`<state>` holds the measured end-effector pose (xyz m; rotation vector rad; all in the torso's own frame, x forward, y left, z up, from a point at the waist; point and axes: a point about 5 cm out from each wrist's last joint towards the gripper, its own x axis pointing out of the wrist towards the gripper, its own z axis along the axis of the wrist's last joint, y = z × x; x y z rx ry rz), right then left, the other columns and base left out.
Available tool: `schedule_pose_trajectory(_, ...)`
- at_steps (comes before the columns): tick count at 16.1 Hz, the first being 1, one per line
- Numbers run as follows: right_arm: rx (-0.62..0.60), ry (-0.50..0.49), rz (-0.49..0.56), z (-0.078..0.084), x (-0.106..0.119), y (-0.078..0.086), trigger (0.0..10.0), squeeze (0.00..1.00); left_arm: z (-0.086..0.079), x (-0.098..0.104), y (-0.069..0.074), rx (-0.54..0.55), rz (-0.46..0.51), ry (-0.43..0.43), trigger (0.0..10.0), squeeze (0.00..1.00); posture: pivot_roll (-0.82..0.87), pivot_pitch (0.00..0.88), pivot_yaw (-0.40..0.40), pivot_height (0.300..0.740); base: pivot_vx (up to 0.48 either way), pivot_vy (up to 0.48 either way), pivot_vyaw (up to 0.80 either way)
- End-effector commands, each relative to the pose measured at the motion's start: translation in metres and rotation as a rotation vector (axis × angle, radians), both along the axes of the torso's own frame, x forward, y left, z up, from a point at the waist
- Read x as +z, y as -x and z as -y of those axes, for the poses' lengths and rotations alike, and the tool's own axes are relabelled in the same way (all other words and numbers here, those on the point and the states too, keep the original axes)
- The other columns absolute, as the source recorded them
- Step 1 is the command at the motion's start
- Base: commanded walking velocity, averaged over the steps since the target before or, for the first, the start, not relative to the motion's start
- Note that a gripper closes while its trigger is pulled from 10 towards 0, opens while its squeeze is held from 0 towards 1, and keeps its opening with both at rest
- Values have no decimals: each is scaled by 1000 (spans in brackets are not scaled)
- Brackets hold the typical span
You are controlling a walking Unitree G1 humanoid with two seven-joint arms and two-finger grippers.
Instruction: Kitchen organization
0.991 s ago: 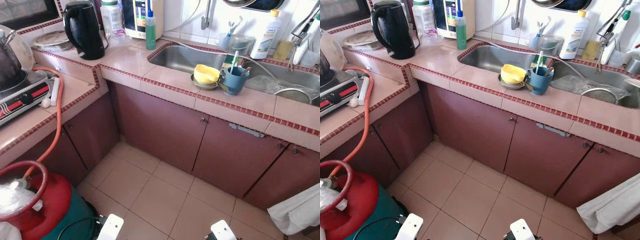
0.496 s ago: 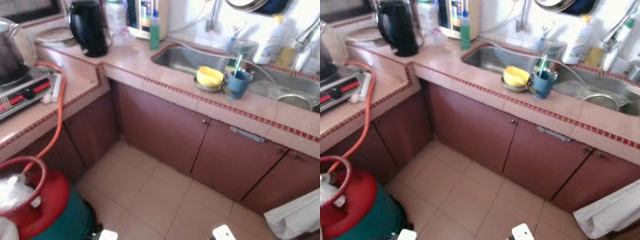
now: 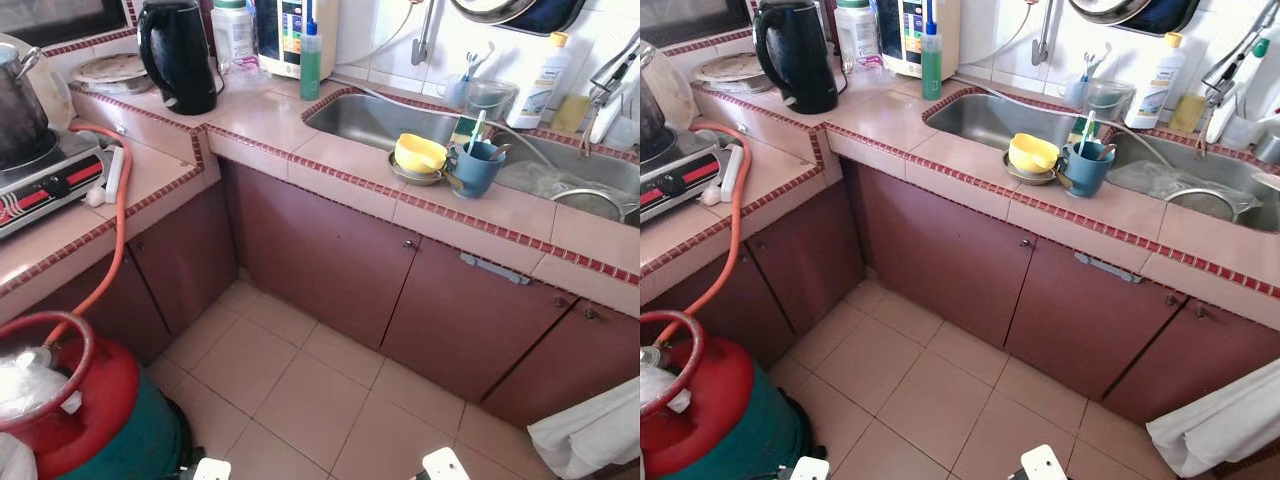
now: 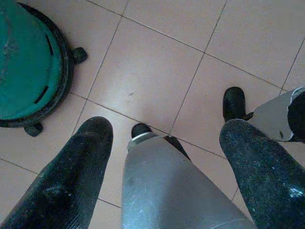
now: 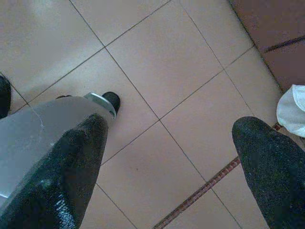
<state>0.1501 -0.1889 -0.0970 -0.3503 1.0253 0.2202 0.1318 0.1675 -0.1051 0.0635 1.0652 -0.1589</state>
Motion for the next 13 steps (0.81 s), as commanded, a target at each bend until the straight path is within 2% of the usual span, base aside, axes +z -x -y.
schedule_pose_trajectory(1,-34,-17,-2,1,0,-1,10000,0,1,0,-2,2,-1,-5,10000,0,-21,0,-47,740,0,0,0)
schedule_pose_trajectory(2,-66,-26,-8,2,0,-1,10000,0,0,2,-5,-18,19,-18,10000,0,-19,0,-50,740,0,0,0)
schedule_pose_trajectory(4,-78,-44,79,-1,9,-21,10000,0,-2,7,-16,-40,89,-43,10000,0,-21,0,-52,740,0,0,0)
schedule_pose_trajectory(5,-86,-55,121,-2,14,-33,10000,0,-2,12,-26,-50,137,-55,10000,0,-21,0,-52,740,0,0,0)
schedule_pose_trajectory(7,-68,-40,205,-6,27,-57,10000,0,-4,25,-54,4,248,-55,10000,0,-19,0,-55,740,0,0,0)
schedule_pose_trajectory(8,-61,-47,219,-8,30,-62,10000,0,-5,28,-59,21,270,-58,10000,0,-19,0,-55,740,0,0,0)
schedule_pose_trajectory(10,8,-79,345,-23,48,-90,10000,0,-1,56,-99,19,477,-37,10000,0,-24,3,-49,740,0,0,0)
schedule_pose_trajectory(11,31,-133,399,-33,58,-102,10000,0,5,71,-116,6,578,-23,10000,0,-25,0,-48,740,0,0,0)
schedule_pose_trajectory(12,27,-142,401,-33,59,-103,10000,0,6,73,-117,5,589,-23,10000,0,-25,0,-48,740,0,0,0)
schedule_pose_trajectory(13,13,-191,457,-38,67,-112,10000,0,8,82,-125,-6,657,-21,10000,0,-30,0,-43,740,0,0,0)
